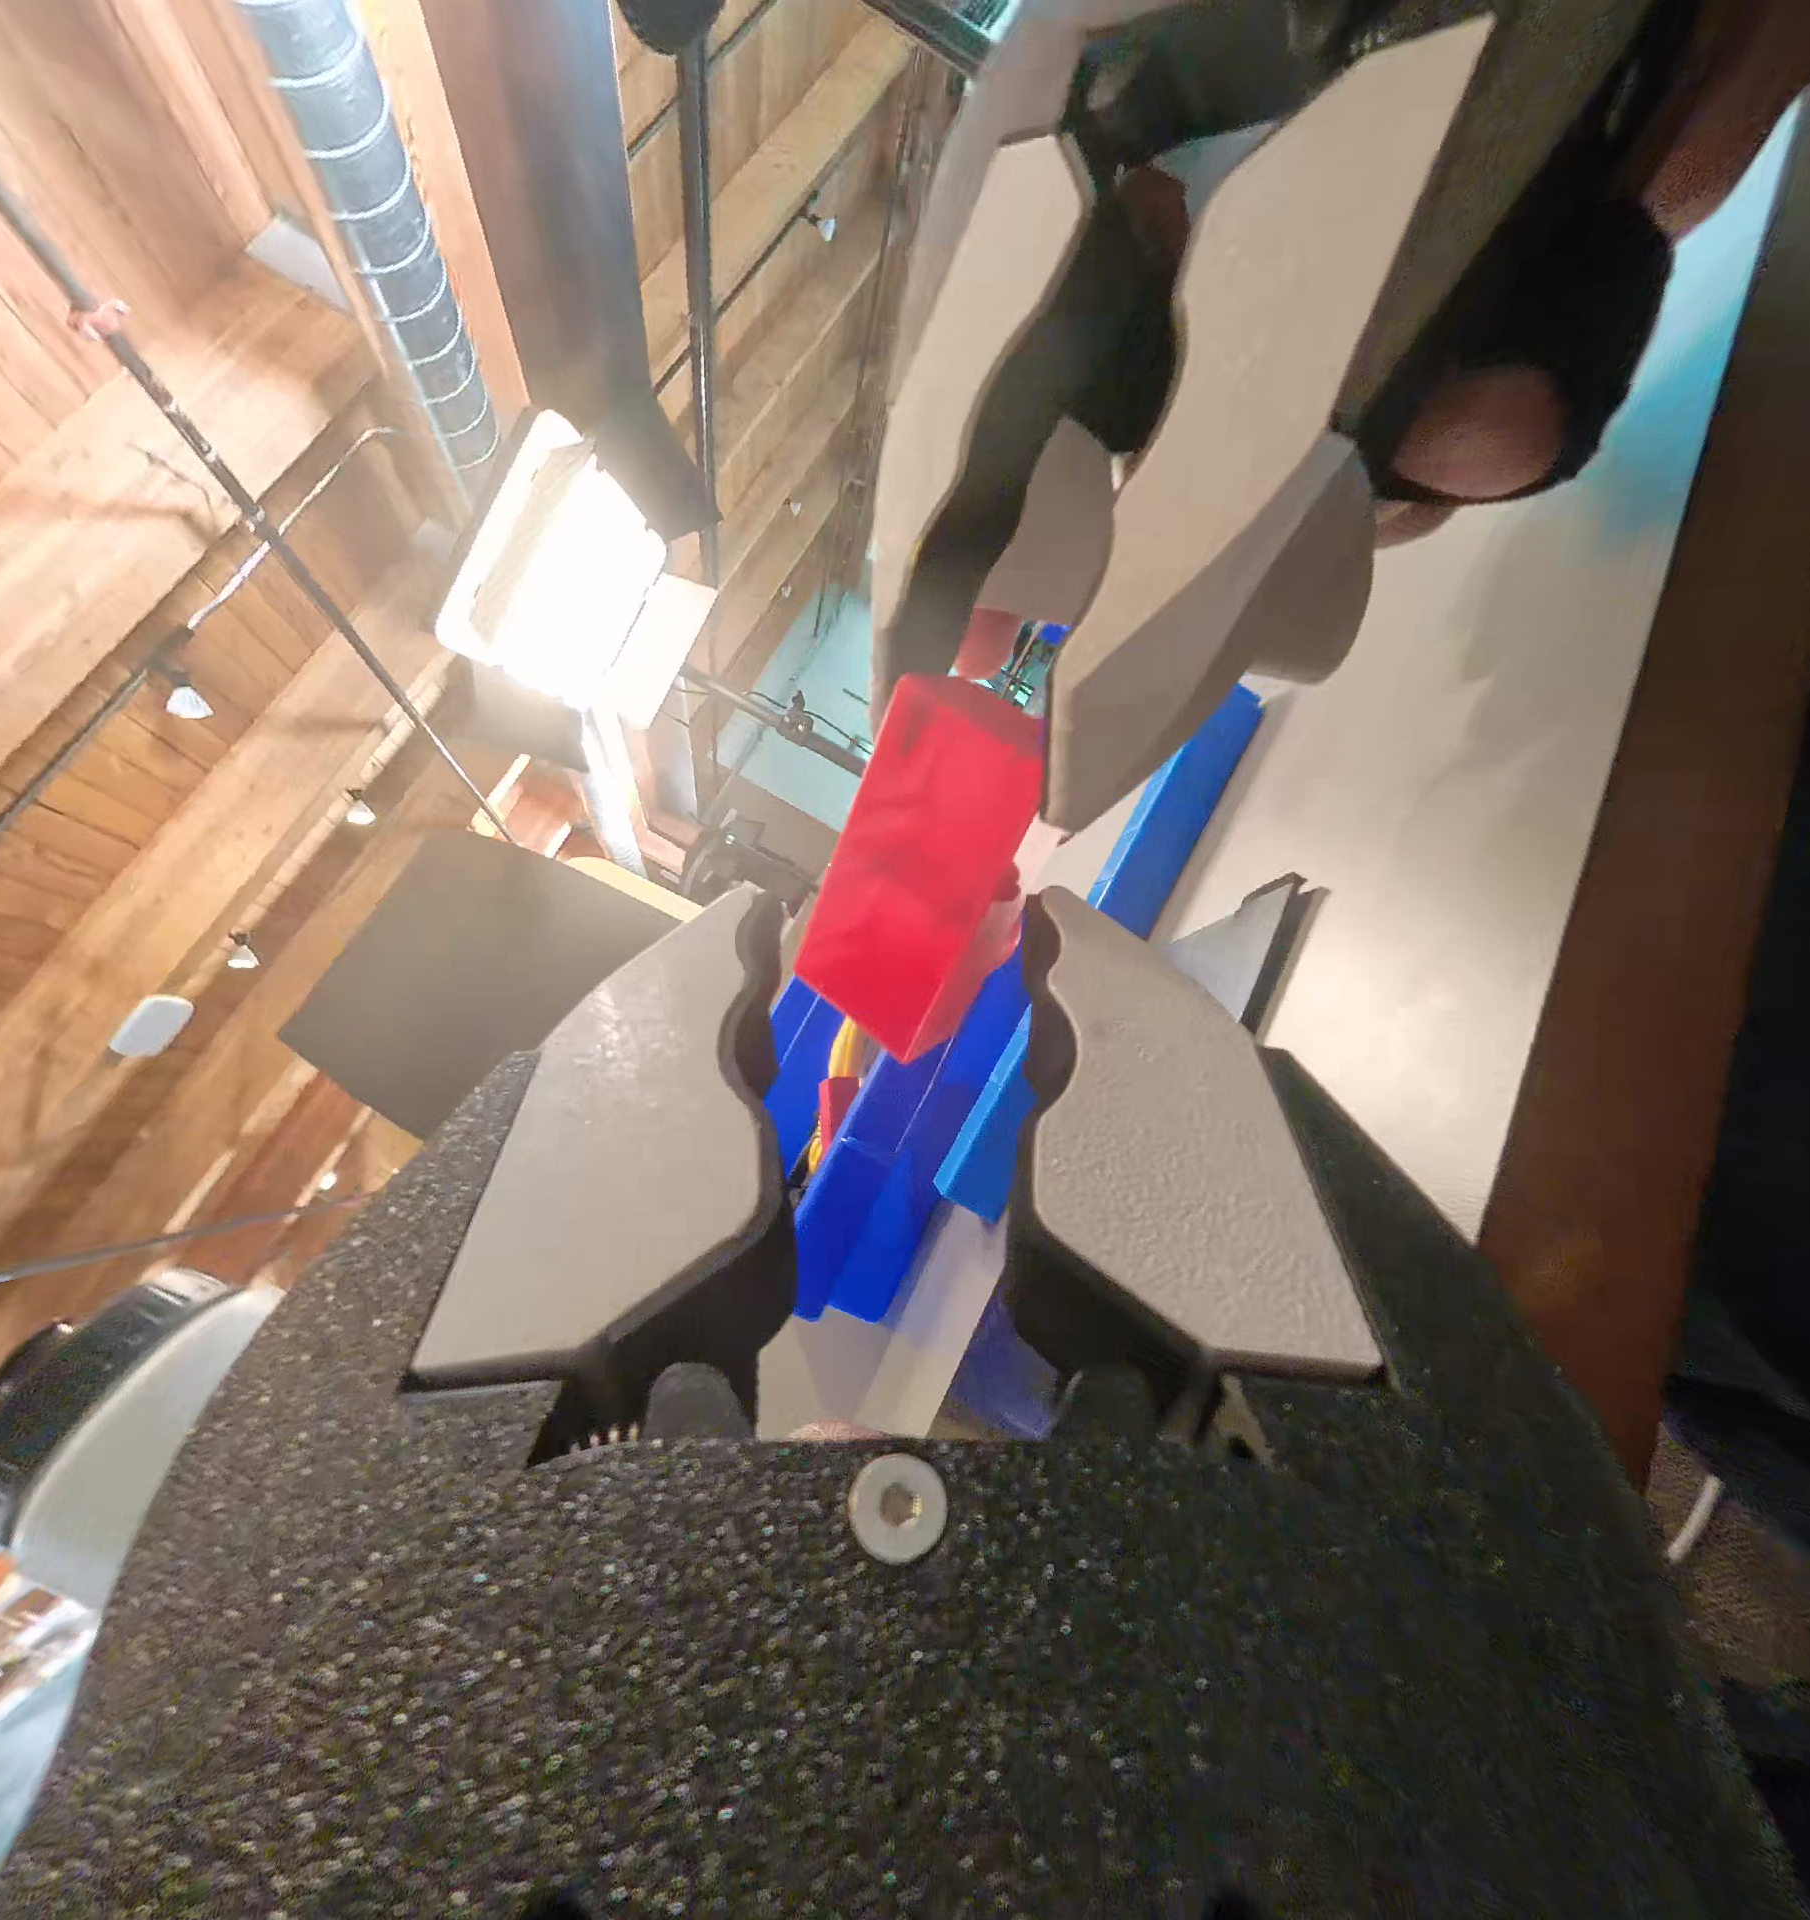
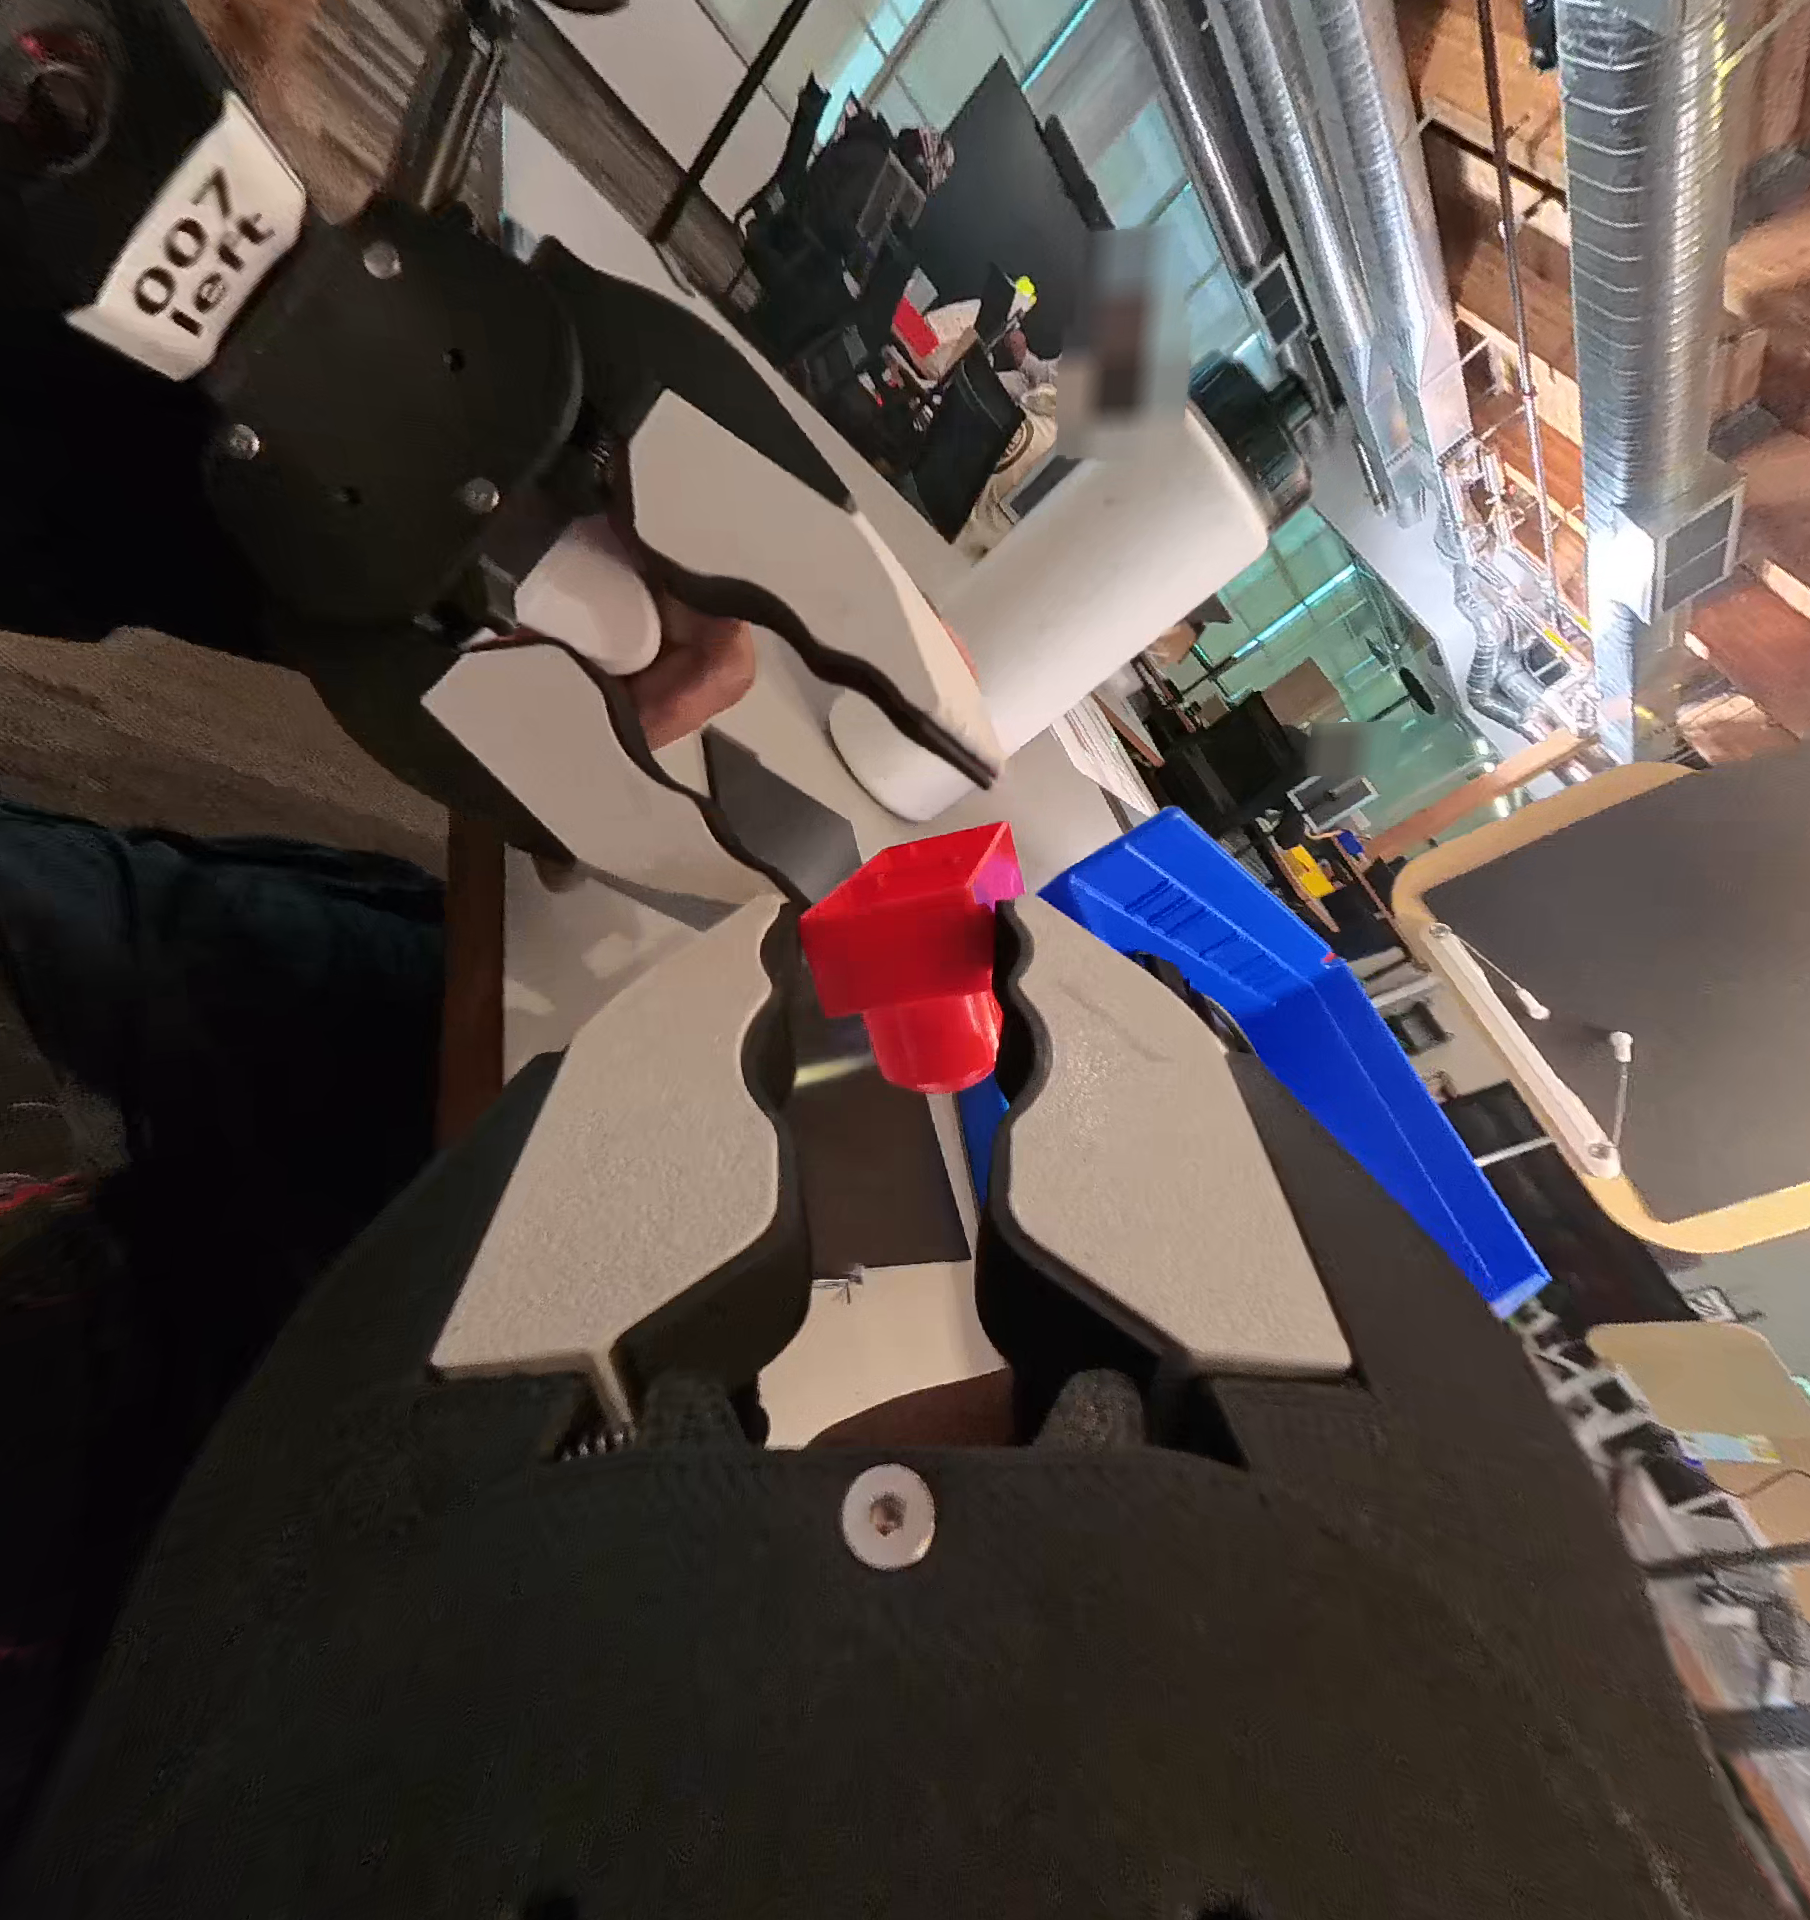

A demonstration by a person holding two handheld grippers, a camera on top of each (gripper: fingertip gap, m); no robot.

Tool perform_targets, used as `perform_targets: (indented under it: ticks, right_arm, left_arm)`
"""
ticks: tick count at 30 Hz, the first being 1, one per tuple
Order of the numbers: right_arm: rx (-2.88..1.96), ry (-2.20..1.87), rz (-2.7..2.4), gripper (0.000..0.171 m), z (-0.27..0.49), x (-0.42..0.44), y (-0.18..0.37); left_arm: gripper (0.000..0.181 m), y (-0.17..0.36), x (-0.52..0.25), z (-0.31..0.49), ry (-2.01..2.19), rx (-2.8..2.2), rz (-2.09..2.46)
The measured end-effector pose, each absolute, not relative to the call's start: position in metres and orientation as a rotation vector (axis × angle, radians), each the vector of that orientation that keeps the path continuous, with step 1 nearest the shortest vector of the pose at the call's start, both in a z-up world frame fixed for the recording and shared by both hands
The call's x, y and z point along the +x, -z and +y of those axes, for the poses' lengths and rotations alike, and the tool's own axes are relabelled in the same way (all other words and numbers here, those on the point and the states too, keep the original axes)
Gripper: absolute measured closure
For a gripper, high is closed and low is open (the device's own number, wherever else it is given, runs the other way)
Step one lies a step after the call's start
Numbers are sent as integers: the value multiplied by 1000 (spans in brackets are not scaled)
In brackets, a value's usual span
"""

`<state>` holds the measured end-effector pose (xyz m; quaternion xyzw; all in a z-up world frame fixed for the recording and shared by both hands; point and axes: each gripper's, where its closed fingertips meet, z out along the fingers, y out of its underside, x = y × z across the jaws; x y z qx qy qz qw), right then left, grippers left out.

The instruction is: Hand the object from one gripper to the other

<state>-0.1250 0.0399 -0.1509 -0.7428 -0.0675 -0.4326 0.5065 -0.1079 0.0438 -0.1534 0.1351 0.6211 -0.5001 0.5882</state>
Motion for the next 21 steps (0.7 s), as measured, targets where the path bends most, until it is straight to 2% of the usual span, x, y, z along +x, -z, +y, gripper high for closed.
perform_targets:
  ticks: [10,16,18,20,21]
  right_arm:
    - [-1744,868,-244,135,44,-135,149]
    - [-1746,846,-307,136,50,-141,156]
    - [-1749,850,-316,136,50,-142,158]
    - [-1748,859,-318,135,51,-140,160]
    - [-1752,863,-317,136,51,-139,161]
  left_arm:
    - [119,167,-98,38,1093,321,1549]
    - [117,166,-97,38,1138,298,1599]
    - [118,169,-97,37,1134,305,1627]
    - [133,174,-95,35,1094,321,1634]
    - [135,175,-92,36,1063,315,1623]
